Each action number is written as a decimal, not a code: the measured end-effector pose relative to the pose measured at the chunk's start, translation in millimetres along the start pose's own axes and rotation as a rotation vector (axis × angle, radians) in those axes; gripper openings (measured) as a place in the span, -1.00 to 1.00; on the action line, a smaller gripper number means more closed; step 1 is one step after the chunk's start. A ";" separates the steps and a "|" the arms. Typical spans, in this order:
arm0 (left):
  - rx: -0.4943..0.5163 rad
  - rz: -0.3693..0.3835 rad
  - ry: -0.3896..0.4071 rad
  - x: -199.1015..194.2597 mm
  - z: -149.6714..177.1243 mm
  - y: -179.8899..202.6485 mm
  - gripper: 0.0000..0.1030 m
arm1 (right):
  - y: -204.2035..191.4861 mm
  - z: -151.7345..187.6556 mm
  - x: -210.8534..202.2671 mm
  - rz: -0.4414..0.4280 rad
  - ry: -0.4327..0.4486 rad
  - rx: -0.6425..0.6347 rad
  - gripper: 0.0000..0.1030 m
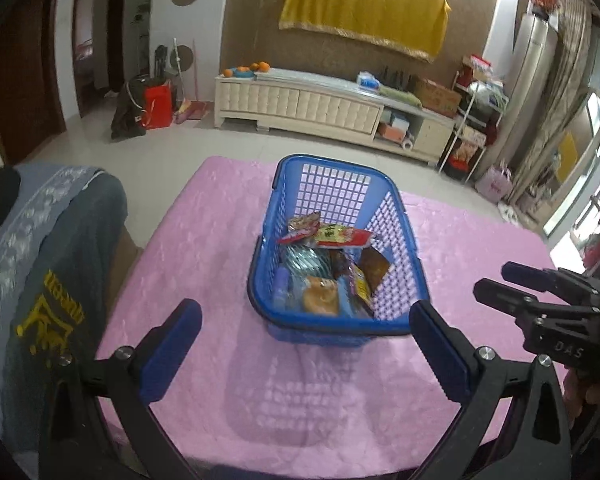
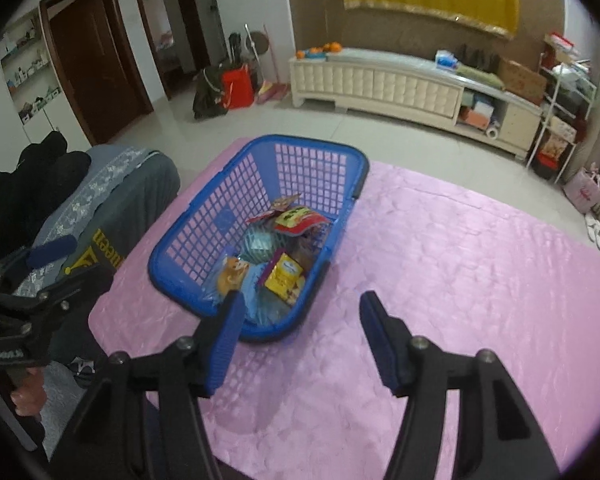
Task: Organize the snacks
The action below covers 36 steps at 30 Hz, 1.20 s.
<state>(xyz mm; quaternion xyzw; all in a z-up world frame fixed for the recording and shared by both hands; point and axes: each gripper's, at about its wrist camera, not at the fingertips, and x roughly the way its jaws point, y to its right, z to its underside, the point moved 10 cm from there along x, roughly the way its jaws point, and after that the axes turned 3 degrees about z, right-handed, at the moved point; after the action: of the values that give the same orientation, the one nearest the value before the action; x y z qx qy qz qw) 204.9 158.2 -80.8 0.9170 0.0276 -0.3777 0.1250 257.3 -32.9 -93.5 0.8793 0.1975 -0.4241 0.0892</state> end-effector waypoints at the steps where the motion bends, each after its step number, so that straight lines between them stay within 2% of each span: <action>1: -0.004 0.002 0.010 -4.4 5.0 2.6 0.99 | 1.2 3.8 -6.8 0.009 0.015 0.007 0.25; 4: 0.025 -0.018 0.060 -22.5 18.6 15.2 0.99 | 4.9 15.9 -26.5 0.033 0.060 0.039 0.29; 6: 0.067 -0.033 0.128 -41.2 23.7 26.5 0.99 | 10.3 24.7 -44.4 0.050 0.100 0.069 0.31; 7: 0.074 -0.029 0.160 -51.4 26.6 32.4 0.99 | 12.8 27.9 -52.5 0.060 0.120 0.082 0.31; 11: 0.077 0.001 0.206 -74.6 32.4 45.6 0.99 | 19.0 41.8 -88.6 0.092 0.197 0.132 0.35; 18: 0.143 -0.024 0.325 -125.6 37.6 71.8 0.99 | 3.1 52.4 -140.8 0.118 0.334 0.071 0.98; 21: 0.160 -0.018 0.357 -140.8 42.0 81.1 0.99 | 0.8 57.2 -165.1 0.149 0.395 0.067 1.00; 24: 0.149 0.004 0.375 -153.0 49.8 88.3 0.99 | -0.6 64.3 -182.3 0.198 0.438 0.056 1.00; 26: 0.156 0.030 0.361 -154.6 57.7 93.1 0.99 | -0.6 70.1 -188.4 0.208 0.445 0.060 1.00; 33: 0.171 0.070 0.340 -152.9 82.4 102.7 0.99 | -0.7 94.8 -188.0 0.192 0.431 0.094 1.00; 36: 0.188 0.060 0.337 -153.9 88.5 107.4 0.99 | 2.6 100.9 -189.7 0.193 0.431 0.119 1.00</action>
<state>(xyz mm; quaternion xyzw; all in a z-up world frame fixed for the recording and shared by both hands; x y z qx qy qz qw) 50.1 39.0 -11.2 0.9754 -0.0147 -0.2157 0.0436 80.0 -119.5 -8.3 0.9680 0.1019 -0.2271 0.0332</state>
